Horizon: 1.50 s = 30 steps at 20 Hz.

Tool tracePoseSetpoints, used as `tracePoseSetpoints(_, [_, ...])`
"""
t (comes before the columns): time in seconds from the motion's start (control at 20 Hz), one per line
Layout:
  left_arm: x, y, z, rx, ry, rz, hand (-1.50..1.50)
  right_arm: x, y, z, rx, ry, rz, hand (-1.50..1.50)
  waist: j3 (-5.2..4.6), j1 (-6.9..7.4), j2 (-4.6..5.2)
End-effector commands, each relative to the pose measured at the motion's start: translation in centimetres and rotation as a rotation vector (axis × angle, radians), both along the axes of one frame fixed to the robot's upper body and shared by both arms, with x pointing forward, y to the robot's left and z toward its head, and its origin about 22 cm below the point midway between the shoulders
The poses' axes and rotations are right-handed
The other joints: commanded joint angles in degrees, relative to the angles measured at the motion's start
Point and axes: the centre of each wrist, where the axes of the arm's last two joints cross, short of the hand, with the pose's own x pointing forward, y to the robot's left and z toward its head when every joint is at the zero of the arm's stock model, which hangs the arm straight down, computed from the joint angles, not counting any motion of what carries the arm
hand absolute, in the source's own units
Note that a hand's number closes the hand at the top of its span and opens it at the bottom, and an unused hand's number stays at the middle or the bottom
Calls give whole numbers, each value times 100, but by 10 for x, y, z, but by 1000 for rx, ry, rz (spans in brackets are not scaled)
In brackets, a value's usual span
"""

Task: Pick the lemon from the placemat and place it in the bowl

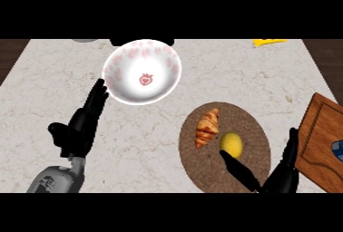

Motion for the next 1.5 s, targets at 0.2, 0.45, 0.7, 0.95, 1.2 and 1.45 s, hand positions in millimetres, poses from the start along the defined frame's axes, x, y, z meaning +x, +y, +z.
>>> tracePoseSetpoints(0.2, [-2,-6,0,-15,-7,-14,0,17,18,50,81,295,-31,-150,22,92,-3])
tracePoseSetpoints(0.45, [9,5,-8,-9,-1,-16,0,17,32,29,100,369,-17,-150,34,58,2])
tracePoseSetpoints(0.7, [9,13,-19,8,-5,1,0,5,37,56,102,335,19,-150,32,37,-6])
tracePoseSetpoints(0.95, [14,4,-9,1,3,-14,0,3,39,35,160,237,58,-150,37,45,-1])
tracePoseSetpoints(1.2, [-3,8,-15,12,-15,-6,0,5,47,32,175,183,59,-150,36,76,-5])
tracePoseSetpoints(1.45, [-3,9,3,-16,7,-17,0,-4,36,21,220,162,45,-150,39,63,-8])
